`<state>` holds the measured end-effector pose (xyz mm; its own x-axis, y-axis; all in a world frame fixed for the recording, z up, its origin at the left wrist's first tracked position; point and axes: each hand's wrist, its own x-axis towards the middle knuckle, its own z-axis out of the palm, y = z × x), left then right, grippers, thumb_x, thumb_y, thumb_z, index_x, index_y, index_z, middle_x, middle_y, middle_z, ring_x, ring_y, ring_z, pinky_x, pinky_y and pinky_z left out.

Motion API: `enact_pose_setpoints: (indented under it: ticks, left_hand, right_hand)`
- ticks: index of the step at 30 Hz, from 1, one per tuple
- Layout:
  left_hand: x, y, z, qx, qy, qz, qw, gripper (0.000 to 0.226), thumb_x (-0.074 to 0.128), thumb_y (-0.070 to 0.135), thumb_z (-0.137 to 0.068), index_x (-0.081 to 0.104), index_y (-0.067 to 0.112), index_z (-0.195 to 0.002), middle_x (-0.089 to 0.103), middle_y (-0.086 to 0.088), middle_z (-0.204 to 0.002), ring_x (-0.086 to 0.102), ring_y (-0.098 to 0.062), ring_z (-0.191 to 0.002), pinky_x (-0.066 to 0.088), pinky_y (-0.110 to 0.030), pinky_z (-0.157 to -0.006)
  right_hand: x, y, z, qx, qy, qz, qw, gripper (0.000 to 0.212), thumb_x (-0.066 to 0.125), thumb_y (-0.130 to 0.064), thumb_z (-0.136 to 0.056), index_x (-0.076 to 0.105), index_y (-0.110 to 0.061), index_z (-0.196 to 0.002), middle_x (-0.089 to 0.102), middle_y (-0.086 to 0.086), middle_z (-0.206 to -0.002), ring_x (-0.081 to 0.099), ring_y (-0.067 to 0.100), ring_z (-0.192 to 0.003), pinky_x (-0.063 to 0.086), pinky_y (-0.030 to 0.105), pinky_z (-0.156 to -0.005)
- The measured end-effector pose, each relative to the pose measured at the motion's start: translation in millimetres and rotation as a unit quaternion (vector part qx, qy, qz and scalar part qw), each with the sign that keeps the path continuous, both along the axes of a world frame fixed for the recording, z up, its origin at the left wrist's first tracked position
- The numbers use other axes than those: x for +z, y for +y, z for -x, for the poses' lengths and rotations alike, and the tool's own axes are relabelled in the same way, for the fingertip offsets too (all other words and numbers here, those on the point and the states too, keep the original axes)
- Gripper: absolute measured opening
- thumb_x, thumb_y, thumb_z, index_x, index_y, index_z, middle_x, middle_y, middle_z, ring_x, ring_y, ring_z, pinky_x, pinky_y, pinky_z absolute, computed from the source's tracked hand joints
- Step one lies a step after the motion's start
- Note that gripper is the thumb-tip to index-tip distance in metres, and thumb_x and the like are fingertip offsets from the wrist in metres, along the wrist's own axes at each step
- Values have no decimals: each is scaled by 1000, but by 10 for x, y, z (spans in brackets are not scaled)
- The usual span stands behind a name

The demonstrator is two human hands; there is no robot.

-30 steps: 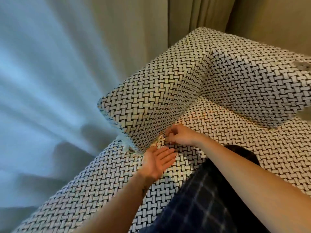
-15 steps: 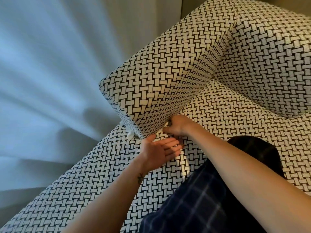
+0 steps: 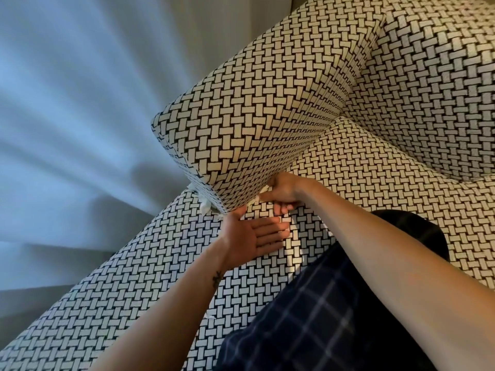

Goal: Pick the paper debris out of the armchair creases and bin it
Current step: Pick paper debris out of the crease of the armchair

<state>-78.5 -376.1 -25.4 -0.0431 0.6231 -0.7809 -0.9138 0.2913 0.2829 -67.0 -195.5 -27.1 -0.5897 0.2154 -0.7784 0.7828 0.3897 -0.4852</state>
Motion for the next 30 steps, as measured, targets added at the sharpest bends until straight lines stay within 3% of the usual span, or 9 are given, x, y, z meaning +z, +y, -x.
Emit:
enact_pose_setpoints:
  ticks: [3,4,7,11,15,20,27,30]
  left_hand:
    - [27,37,11,-13,-4,22,1000,83,16,59,-101,57,-6,-133,67,-25,-128,64,-39,-121,44,-51,-110]
    - [32,44,9,-11,-1,25,1000,83,16,59,-101,58,-5,-132,67,-24,-127,64,-38,-120,45,-50,-109]
    - [38,55,17,-17,-3,27,999,84,13,59,-100,58,-4,-132,67,-23,-128,65,-37,-120,44,-50,-110]
    - [38,58,27,-14,-5,34,999,84,10,58,-101,58,-3,-134,68,-22,-127,65,-37,-119,43,-49,-110]
    - [49,82,-4,-10,8,52,999,85,10,59,-101,60,-3,-130,70,-22,-123,68,-36,-115,44,-48,-109]
    - [88,131,-37,7,41,96,995,84,10,58,-101,65,-2,-124,73,-21,-116,70,-35,-110,47,-47,-107]
    - [93,222,-101,37,70,147,986,84,13,57,-101,70,-2,-117,76,-19,-108,72,-34,-104,53,-46,-99]
    - [67,225,-106,46,74,166,982,85,15,58,-101,71,-3,-118,75,-19,-110,73,-34,-104,56,-43,-90]
  right_hand:
    - [12,-15,116,71,-38,-61,995,48,65,-47,-95,62,-9,-125,72,6,-107,67,20,-84,57,33,-81]
    - [12,-25,134,79,-38,-70,994,51,65,-47,-94,61,-9,-128,67,4,-110,64,21,-85,55,33,-82]
    - [-41,20,53,25,9,-42,999,52,71,-44,-91,60,-11,-129,67,2,-89,58,17,-77,47,32,-75]
    - [-67,22,-69,-45,65,-19,997,33,72,-34,-93,71,-8,-113,61,-7,-50,54,6,-53,39,25,-56]
    - [-57,-25,-137,-51,103,-6,993,23,71,-37,-93,76,-15,-101,62,-3,-57,57,12,-55,52,31,-69]
    - [-45,-30,-295,-89,148,28,985,18,72,-31,-94,75,-19,-107,58,-1,-52,47,9,-39,42,22,-44]
    - [51,-57,-391,-88,167,49,981,23,69,-27,-96,72,-14,-116,61,4,-59,50,12,-41,44,22,-40]
    - [169,-2,-389,-14,130,90,987,23,66,-26,-98,68,-8,-112,64,3,-66,57,11,-46,49,22,-45]
